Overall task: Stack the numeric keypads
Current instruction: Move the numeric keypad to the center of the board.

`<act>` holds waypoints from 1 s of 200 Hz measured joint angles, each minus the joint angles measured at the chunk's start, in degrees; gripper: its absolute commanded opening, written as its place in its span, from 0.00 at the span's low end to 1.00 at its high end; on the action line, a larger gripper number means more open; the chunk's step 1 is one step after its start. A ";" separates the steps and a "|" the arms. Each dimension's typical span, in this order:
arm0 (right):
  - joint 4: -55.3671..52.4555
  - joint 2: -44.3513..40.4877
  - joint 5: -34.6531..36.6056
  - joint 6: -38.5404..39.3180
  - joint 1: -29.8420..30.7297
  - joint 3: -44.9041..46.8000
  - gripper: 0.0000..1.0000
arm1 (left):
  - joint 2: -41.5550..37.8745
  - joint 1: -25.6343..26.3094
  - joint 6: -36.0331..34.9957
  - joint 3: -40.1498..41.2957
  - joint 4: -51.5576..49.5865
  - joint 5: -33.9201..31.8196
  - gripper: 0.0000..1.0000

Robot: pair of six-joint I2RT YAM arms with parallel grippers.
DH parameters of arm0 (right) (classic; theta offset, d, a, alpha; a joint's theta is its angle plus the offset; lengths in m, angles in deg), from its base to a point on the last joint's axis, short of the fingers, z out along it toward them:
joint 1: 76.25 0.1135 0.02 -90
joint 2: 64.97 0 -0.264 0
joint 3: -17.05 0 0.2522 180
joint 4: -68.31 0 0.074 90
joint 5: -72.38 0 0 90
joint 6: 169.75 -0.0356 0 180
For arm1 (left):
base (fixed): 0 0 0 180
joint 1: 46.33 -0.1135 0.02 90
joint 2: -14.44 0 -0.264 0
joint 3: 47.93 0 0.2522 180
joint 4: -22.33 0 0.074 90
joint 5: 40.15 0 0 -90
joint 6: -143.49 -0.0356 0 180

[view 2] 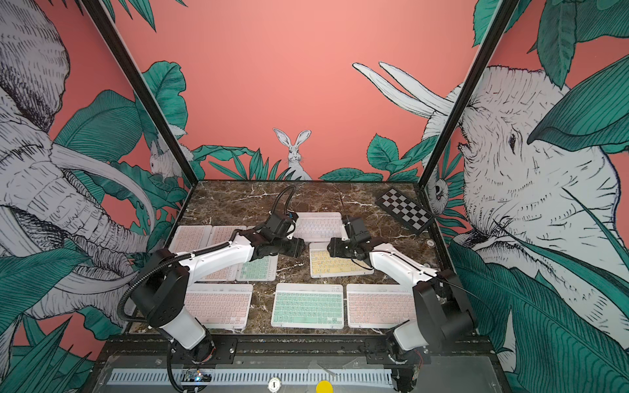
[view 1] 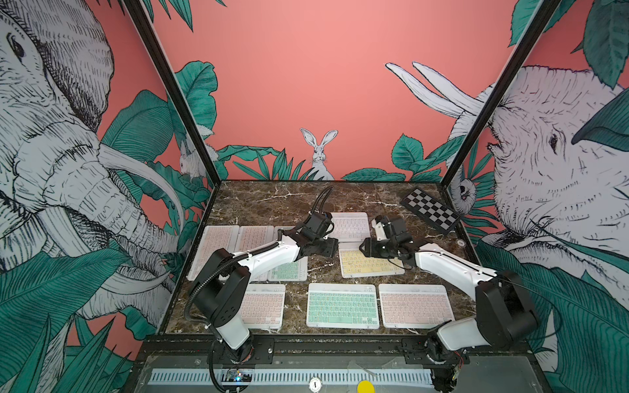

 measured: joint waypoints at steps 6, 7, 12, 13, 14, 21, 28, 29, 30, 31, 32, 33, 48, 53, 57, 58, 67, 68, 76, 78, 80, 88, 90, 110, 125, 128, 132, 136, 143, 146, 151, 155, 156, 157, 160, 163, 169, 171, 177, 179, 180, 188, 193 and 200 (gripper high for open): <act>-0.46 -0.42 0.04 0.79 -2.47 0.20 0.61 | 0.00 0.00 0.00 0.00 0.15 0.00 0.66; -0.52 -0.44 0.15 0.92 -2.75 0.24 0.61 | 0.00 0.00 0.00 0.00 0.17 0.00 0.66; -0.94 -0.63 0.20 1.55 -4.90 0.46 0.61 | 0.07 0.00 0.00 0.00 0.33 0.00 0.66; -0.96 -0.66 0.20 1.62 -5.16 0.50 0.61 | 0.09 0.00 0.00 0.00 0.39 0.00 0.66; -1.05 -0.66 0.22 1.70 -5.38 0.52 0.61 | 0.09 0.00 0.00 0.00 0.42 0.00 0.66; -1.88 -0.61 0.90 2.71 -8.07 0.70 0.62 | 0.22 0.00 0.00 0.00 0.66 0.00 0.66; -2.86 -0.31 1.57 3.63 -10.03 0.74 0.62 | 0.39 0.00 0.00 0.00 0.83 0.00 0.66; -2.99 -0.26 1.66 3.72 -10.27 0.74 0.62 | 0.44 0.00 0.00 0.00 0.83 0.00 0.66; -3.15 -0.20 1.77 3.87 -10.64 0.74 0.62 | 0.46 0.02 0.00 0.00 0.83 0.00 0.66; -3.30 -0.15 1.84 3.98 -10.86 0.74 0.62 | 0.48 0.02 0.00 0.00 0.85 0.00 0.66; -3.30 -0.15 1.84 3.98 -10.86 0.74 0.62 | 0.52 0.04 0.00 0.00 0.85 0.00 0.66; -3.43 -0.09 1.95 4.13 -11.13 0.72 0.62 | 0.57 0.04 0.00 0.00 0.85 0.00 0.66; -4.72 1.36 3.32 5.75 -13.05 0.72 0.63 | 1.16 0.17 0.02 0.00 0.87 0.02 0.66; -5.20 2.14 3.72 6.25 -13.33 0.63 0.63 | 1.44 0.26 0.04 0.00 0.85 0.02 0.66; -5.62 2.93 4.04 6.56 -13.44 0.50 0.63 | 1.62 0.31 0.07 0.02 0.87 0.02 0.66; -5.70 3.06 4.09 6.62 -13.46 0.48 0.63 | 1.66 0.31 0.07 0.04 0.87 0.02 0.66; -6.38 4.90 4.70 7.23 -13.64 0.13 0.63 | 1.99 0.37 0.17 0.17 0.87 0.04 0.66; -6.43 5.14 4.79 7.37 -13.64 0.09 0.63 | 2.03 0.37 0.20 0.20 0.90 0.04 0.66; -6.84 6.62 5.18 7.76 -13.68 -0.17 0.63 | 2.14 0.46 0.28 0.61 1.16 0.04 0.66; -6.88 6.88 5.25 7.82 -13.68 -0.22 0.63 | 2.14 0.48 0.31 0.72 1.25 0.04 0.66; -6.97 7.15 5.33 7.93 -13.68 -0.24 0.63 | 2.14 0.50 0.33 0.85 1.27 0.02 0.66; -7.17 8.24 5.62 8.17 -13.68 -0.28 0.62 | 2.14 0.52 0.46 1.36 1.40 0.04 0.66; -7.21 8.44 5.70 8.22 -13.68 -0.28 0.62 | 2.14 0.55 0.48 1.49 1.46 0.04 0.66; -7.13 9.55 6.03 8.46 -13.68 -0.28 0.63 | 2.27 0.61 0.74 2.36 1.77 0.07 0.66; -6.60 10.14 5.99 8.44 -13.66 -0.28 0.63 | 2.49 0.61 0.94 2.64 1.97 0.04 0.66; -6.54 10.25 5.99 8.44 -13.66 -0.28 0.63 | 2.58 0.61 0.96 2.67 2.01 0.04 0.66; -6.45 10.47 5.97 8.44 -13.66 -0.28 0.63 | 2.69 0.61 1.07 2.73 2.14 0.07 0.66; -6.32 10.58 5.97 8.41 -13.64 -0.28 0.63 | 2.80 0.61 1.14 2.75 2.23 0.04 0.66; -6.19 10.69 5.95 8.37 -13.51 -0.28 0.63 | 2.95 0.61 1.25 2.78 2.32 0.04 0.66; -6.12 10.69 5.95 8.35 -13.40 -0.28 0.63 | 3.04 0.61 1.29 2.78 2.38 0.04 0.66; -5.90 10.69 5.92 8.33 -13.27 -0.26 0.63 | 3.21 0.61 1.31 2.80 2.43 0.04 0.66; -5.77 10.69 5.95 8.33 -13.18 -0.22 0.63 | 3.32 0.61 1.33 2.82 2.49 0.04 0.66; -5.73 10.69 5.95 8.31 -13.16 -0.22 0.63 | 3.32 0.61 1.33 2.82 2.49 0.07 0.66; -5.66 10.69 5.92 8.28 -13.11 -0.20 0.63 | 3.37 0.61 1.33 2.82 2.49 0.07 0.66; -5.42 10.69 5.99 8.20 -12.92 -0.09 0.63 | 3.48 0.61 1.38 2.82 2.49 0.04 0.66; -5.33 10.67 5.97 8.13 -12.83 -0.02 0.63 | 3.54 0.61 1.42 2.82 2.51 0.04 0.66; -5.05 10.64 6.10 8.09 -12.46 0.15 0.63 | 3.74 0.61 1.49 2.82 2.56 0.04 0.66; -4.96 10.60 6.12 8.00 -12.31 0.22 0.63 | 3.80 0.61 1.49 2.82 2.58 0.04 0.66; -4.63 10.56 6.25 7.91 -11.91 0.37 0.63 | 3.98 0.61 1.51 2.82 2.58 0.04 0.66; -4.55 10.54 6.27 7.87 -11.69 0.42 0.63 | 4.07 0.61 1.51 2.82 2.58 0.04 0.66; -4.52 10.54 6.27 7.85 -11.63 0.44 0.63 | 4.09 0.61 1.51 2.82 2.58 0.04 0.66; -4.13 10.54 6.51 7.67 -10.86 0.52 0.62 | 4.33 0.61 1.53 2.82 2.58 0.04 0.65; -4.00 10.54 6.51 7.61 -10.40 0.55 0.62 | 4.52 0.61 1.51 2.82 2.58 0.04 0.66; -3.82 10.54 6.51 7.41 -9.64 0.57 0.62 | 4.70 0.61 1.53 2.82 2.58 0.04 0.66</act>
